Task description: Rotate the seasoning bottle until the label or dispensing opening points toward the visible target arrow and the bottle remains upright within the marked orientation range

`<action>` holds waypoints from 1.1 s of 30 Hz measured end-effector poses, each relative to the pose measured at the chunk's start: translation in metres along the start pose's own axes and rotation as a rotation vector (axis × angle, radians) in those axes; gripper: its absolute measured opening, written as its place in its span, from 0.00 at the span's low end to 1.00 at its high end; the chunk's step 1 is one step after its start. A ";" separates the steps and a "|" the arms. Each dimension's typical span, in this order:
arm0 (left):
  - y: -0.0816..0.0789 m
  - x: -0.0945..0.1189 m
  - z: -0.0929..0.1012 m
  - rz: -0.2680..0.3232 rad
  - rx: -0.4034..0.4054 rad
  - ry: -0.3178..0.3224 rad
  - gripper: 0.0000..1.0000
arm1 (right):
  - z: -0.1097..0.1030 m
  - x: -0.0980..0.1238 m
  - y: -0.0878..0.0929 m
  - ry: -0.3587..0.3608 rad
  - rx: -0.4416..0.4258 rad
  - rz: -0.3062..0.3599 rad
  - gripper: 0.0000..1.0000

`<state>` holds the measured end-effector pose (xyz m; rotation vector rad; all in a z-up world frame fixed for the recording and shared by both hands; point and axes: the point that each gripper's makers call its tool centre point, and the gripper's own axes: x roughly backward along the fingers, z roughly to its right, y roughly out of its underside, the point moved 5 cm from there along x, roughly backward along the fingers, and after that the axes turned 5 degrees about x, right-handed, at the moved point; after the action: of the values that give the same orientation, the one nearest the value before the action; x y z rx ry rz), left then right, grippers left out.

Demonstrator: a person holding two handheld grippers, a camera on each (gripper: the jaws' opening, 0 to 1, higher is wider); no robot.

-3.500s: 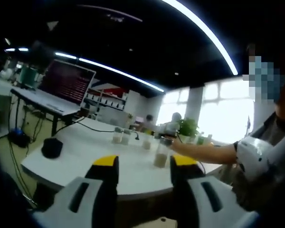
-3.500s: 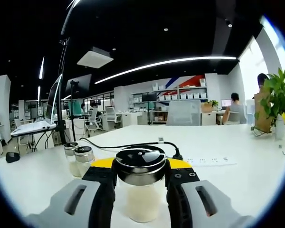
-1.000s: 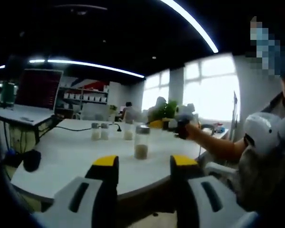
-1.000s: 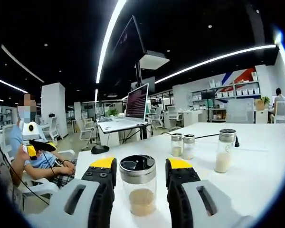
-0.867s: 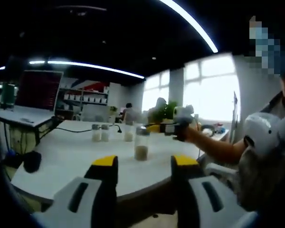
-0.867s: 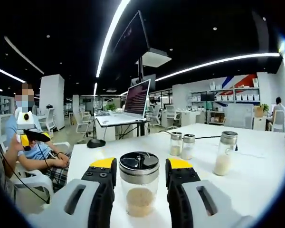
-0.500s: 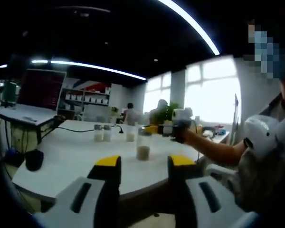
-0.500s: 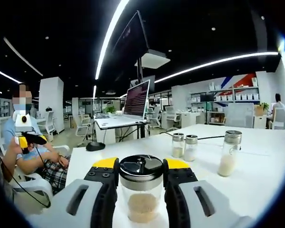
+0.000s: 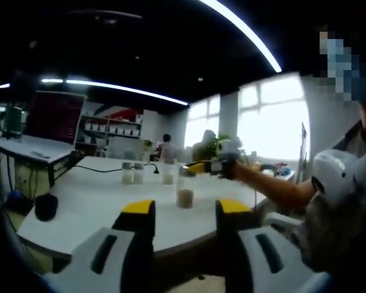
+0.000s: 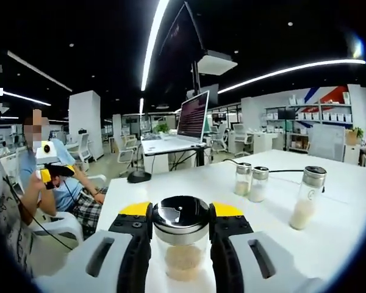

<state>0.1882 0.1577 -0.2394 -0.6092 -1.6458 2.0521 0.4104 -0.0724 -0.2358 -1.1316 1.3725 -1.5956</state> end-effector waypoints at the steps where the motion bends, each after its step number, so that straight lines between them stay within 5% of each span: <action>1: -0.001 0.000 -0.001 0.003 0.003 0.001 0.42 | 0.000 0.000 0.000 -0.014 0.000 0.000 0.35; 9: -0.017 0.001 0.012 0.071 0.084 0.093 0.42 | -0.001 0.000 0.002 -0.210 0.012 -0.015 0.35; 18: -0.014 -0.007 0.012 0.039 0.057 0.072 0.42 | -0.010 0.000 0.005 -0.232 0.030 0.038 0.38; 24: -0.010 -0.009 0.011 0.026 0.042 0.057 0.41 | 0.000 0.002 0.003 -0.082 -0.019 0.089 0.67; 30: -0.007 -0.010 0.007 0.034 0.057 0.038 0.41 | -0.004 0.000 0.004 0.129 0.032 0.084 0.63; 33: -0.006 -0.011 0.008 0.031 0.059 0.037 0.41 | 0.014 0.001 0.001 0.246 0.000 0.102 0.57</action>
<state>0.1921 0.1460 -0.2315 -0.6522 -1.5582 2.0911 0.4232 -0.0787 -0.2363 -0.8710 1.5616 -1.7025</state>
